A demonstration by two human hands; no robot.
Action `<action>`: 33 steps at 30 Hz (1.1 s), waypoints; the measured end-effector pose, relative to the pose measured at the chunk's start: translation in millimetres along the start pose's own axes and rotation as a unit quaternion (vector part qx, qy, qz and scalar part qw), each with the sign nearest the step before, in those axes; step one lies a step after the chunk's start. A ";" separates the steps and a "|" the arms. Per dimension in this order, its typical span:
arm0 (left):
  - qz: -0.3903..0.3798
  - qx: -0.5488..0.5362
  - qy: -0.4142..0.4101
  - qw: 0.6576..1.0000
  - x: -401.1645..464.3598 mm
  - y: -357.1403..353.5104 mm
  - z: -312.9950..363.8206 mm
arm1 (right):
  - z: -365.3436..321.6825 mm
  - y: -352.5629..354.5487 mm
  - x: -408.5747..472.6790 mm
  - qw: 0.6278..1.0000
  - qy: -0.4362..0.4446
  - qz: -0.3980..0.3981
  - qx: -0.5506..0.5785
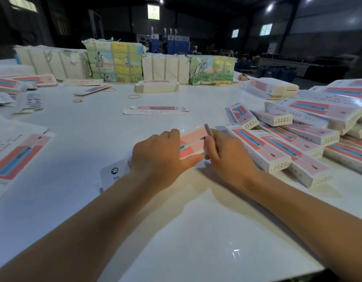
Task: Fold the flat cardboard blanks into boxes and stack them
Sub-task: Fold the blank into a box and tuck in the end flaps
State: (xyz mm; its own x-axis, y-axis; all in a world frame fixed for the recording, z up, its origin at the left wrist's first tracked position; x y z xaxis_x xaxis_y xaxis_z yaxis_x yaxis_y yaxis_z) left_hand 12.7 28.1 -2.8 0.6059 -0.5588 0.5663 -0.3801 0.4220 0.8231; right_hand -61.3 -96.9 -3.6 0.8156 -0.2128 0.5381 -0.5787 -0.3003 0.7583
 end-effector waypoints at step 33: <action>0.067 -0.062 -0.066 0.994 -3.8 15.7 4.2 | 4.3 -4.6 0.4 0.874 -0.162 -0.005 0.457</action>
State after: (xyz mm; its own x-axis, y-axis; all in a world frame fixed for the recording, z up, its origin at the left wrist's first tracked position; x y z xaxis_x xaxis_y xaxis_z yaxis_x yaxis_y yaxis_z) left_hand 1.5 33.9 8.2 0.4548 -0.5767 0.6786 -0.3578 0.5795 0.7322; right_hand -58.4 -99.6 -8.4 0.8639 -0.4134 0.2877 -0.4497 -0.8903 0.0711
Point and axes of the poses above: each hand's wrist, its own x-axis towards the middle knuckle, its own y-axis out of the back of the hand, z = x × y, the point moved 5 cm from there along x, towards the middle knuckle, and after that the axes turned 3 degrees about y, right-handed, at the moved point
